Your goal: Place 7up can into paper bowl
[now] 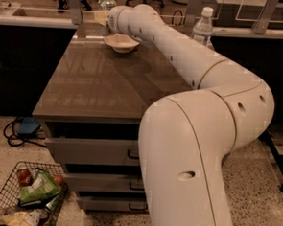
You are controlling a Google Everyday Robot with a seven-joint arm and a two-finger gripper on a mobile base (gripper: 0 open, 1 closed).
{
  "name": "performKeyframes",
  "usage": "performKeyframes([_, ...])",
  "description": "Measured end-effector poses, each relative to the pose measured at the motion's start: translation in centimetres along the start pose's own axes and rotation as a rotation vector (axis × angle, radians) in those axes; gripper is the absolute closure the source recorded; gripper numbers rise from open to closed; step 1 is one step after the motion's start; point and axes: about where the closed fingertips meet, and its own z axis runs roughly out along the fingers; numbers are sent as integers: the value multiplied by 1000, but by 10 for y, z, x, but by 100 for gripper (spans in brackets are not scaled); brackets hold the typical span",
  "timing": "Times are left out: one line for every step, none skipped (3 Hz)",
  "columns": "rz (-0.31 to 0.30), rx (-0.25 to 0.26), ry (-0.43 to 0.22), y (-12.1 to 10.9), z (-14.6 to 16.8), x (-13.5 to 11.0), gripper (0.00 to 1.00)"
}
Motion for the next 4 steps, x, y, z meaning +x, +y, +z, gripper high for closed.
performKeyframes([-2,35,7,-20,3,8,100])
performKeyframes([-22,71,14,-41,0,11,100])
performKeyframes([-36,97,14,-55,-4,12,100])
performKeyframes([-37,113,13,-64,-7,17,100])
